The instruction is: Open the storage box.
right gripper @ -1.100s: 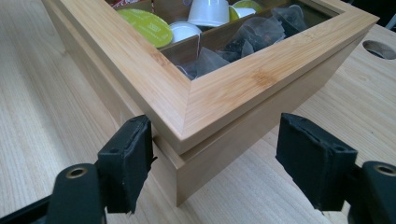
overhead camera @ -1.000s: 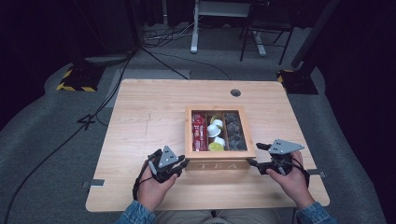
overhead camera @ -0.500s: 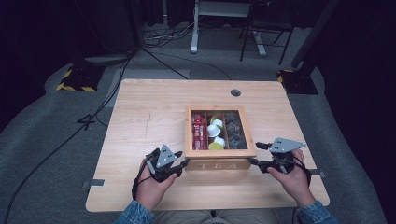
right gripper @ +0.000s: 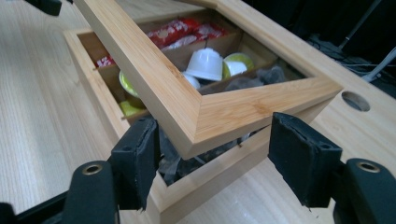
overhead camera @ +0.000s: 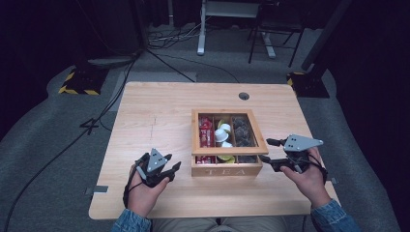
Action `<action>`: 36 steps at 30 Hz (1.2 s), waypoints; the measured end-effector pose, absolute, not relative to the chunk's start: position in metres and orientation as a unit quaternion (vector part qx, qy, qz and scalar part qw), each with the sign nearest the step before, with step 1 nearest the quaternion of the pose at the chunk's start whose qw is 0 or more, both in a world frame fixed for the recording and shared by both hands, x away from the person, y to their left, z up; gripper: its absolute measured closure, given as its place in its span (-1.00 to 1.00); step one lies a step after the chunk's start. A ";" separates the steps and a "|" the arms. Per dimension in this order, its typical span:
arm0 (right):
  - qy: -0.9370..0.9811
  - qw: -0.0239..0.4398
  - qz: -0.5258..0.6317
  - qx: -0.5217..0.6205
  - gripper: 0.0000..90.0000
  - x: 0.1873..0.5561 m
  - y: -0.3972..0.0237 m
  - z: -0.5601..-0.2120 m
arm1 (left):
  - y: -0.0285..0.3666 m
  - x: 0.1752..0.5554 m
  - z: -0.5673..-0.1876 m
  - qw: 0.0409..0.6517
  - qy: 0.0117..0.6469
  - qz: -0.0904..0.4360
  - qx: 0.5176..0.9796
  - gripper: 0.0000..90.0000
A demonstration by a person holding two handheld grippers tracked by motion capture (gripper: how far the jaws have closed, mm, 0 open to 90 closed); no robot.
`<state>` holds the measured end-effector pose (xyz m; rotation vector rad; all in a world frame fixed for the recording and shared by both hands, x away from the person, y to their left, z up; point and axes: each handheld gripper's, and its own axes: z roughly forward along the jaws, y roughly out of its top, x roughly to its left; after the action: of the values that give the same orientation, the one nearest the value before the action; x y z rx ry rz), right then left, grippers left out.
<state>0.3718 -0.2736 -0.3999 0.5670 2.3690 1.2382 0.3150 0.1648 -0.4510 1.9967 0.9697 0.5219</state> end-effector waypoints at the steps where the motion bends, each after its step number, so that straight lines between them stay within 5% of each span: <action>1: 0.848 0.204 0.445 0.201 -0.24 0.373 -0.274 -0.398 | 0.165 0.315 -0.451 0.417 0.386 0.208 0.796 0.20; 8: 0.845 0.212 0.454 0.188 -0.20 0.381 -0.274 -0.377 | 0.179 0.310 -0.459 0.399 0.404 0.217 0.794 0.15; 15: 0.834 0.213 0.477 0.178 -0.12 0.398 -0.274 -0.353 | 0.190 0.309 -0.468 0.374 0.421 0.232 0.793 -0.13; 36: 0.825 0.198 0.500 0.175 0.07 0.443 -0.262 -0.315 | 0.213 0.328 -0.487 0.339 0.453 0.212 0.797 -0.29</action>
<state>0.4426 -0.2622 -0.3146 0.4910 2.3088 1.3991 0.3281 0.2129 -0.4869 2.0748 1.1787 0.5519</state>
